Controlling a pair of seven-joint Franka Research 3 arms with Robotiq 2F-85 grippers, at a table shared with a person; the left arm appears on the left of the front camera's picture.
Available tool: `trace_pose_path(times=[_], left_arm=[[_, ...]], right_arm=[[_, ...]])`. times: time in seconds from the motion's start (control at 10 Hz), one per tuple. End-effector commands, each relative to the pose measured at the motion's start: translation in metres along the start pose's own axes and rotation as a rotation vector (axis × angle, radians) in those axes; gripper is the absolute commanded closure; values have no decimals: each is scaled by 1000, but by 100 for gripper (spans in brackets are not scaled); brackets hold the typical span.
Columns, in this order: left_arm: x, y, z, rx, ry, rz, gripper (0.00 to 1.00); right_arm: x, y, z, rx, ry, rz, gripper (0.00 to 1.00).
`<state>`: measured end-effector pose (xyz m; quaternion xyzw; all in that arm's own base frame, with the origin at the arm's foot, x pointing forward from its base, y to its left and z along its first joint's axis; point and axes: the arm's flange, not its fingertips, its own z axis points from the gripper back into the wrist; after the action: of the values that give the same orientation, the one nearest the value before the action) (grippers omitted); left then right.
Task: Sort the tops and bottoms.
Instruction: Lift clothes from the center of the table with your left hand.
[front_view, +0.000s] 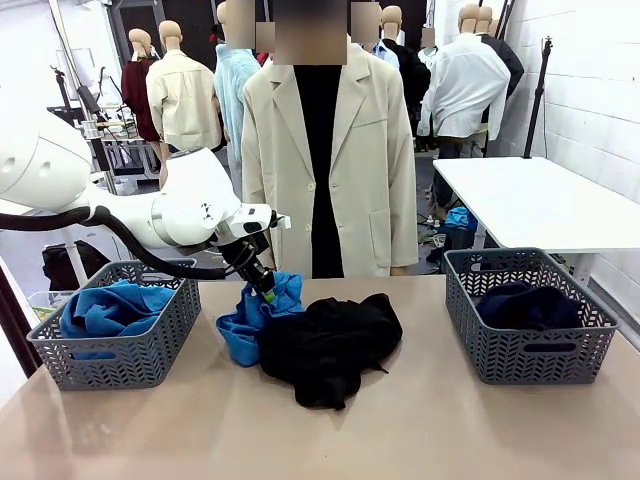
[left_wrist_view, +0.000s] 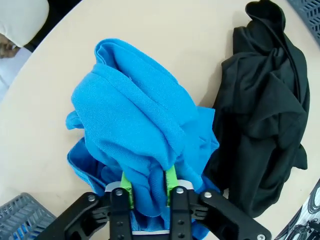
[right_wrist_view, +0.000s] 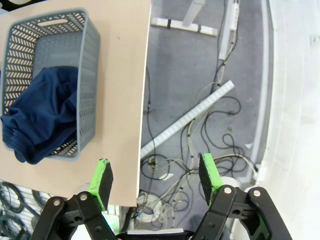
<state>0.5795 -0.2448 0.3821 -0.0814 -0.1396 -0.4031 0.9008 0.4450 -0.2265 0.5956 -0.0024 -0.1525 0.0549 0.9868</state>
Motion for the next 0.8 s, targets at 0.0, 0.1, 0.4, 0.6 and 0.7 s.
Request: trace_pose_path(times=[0.0,0.1,0.4,0.6,0.7], left_arm=[[1,-1,12,-25,10,-10,100],[1,-4,16,-39,9,-16,100],[7,-16,49,-78,14,-58,100],[21,-26,113,-60,-36,-124,100],[29,-31,147,-16,-47,-170,100]], right_arm=[[-2,1,1,-12,13,8,14],[-2,1,1,-12,13,8,14],[-2,1,1,-12,13,8,14],[-2,1,1,-12,13,8,14],[-2,1,1,-12,13,8,14]])
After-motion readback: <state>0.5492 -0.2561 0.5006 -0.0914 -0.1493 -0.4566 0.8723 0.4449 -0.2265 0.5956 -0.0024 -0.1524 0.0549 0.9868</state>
